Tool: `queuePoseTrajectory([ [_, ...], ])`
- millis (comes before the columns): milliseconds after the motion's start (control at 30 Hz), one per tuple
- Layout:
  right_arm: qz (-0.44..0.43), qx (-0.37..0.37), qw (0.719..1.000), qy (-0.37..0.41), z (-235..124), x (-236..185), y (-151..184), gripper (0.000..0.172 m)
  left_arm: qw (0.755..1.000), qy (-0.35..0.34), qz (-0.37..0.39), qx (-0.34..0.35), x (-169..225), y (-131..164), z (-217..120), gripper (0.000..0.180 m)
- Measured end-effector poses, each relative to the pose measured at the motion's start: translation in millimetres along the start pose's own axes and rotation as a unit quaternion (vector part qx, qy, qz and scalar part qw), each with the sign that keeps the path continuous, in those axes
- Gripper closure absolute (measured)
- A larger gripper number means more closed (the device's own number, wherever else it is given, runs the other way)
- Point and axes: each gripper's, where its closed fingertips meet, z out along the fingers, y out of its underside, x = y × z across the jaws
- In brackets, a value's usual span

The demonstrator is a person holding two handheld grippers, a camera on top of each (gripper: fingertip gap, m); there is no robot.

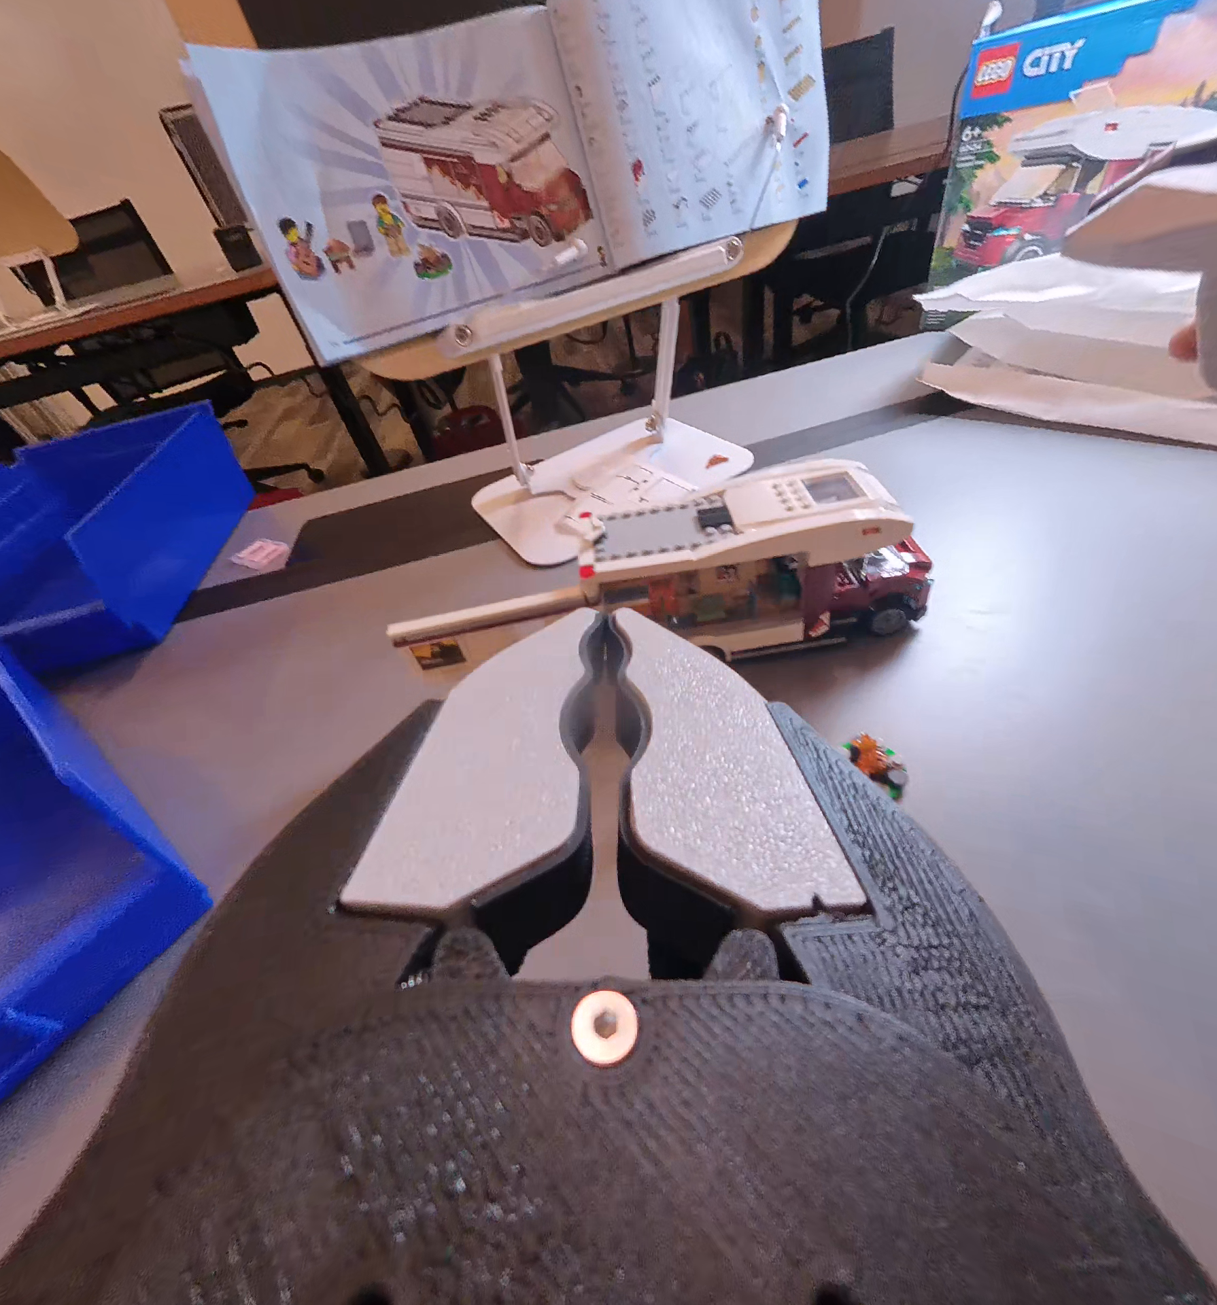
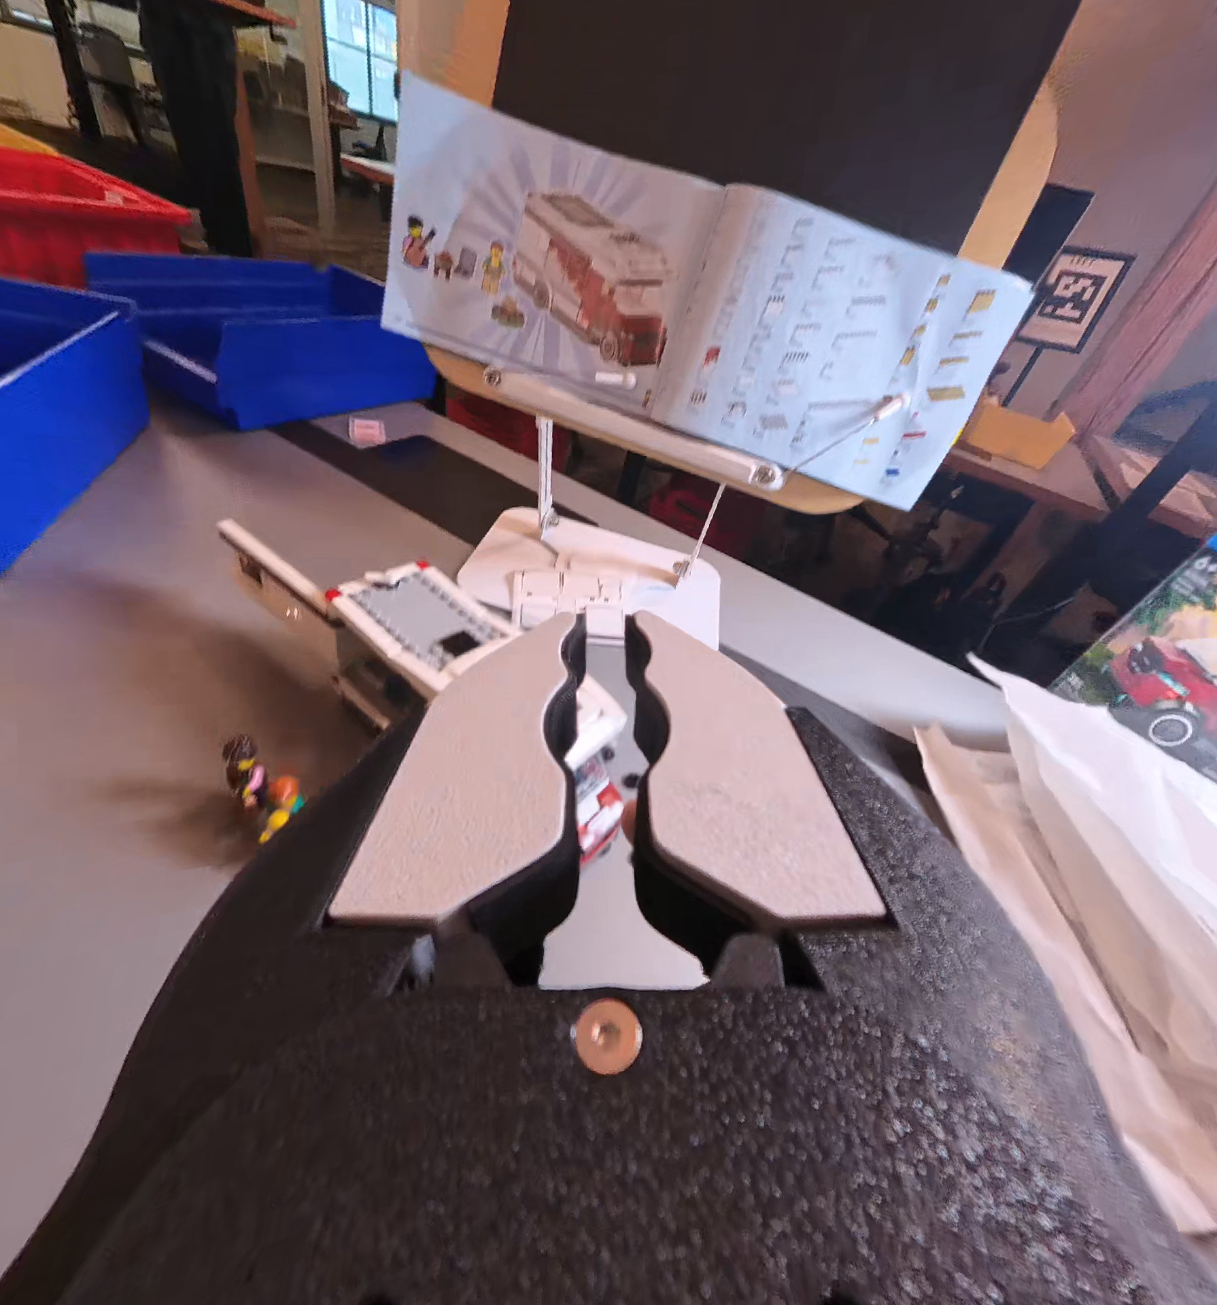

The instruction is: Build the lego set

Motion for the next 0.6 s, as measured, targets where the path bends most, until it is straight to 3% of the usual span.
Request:
queuePoseTrajectory([
  [200, 0.013, 0.025, 1.000, 0.010, 42, 11, -38, 0.161, 1.000, -0.020, 0.010, 0.006, -35, -17, 30, 0.180],
  [400, 0.010, 0.025, 0.999, 0.021, 69, 8, -48, 0.160, 0.999, -0.016, 0.001, 0.027, -48, -44, 54, 0.180],
  [600, 0.009, 0.019, 1.000, 0.019, 73, 5, -43, 0.159, 1.000, -0.009, 0.006, 0.025, -55, -51, 74, 0.180],
])
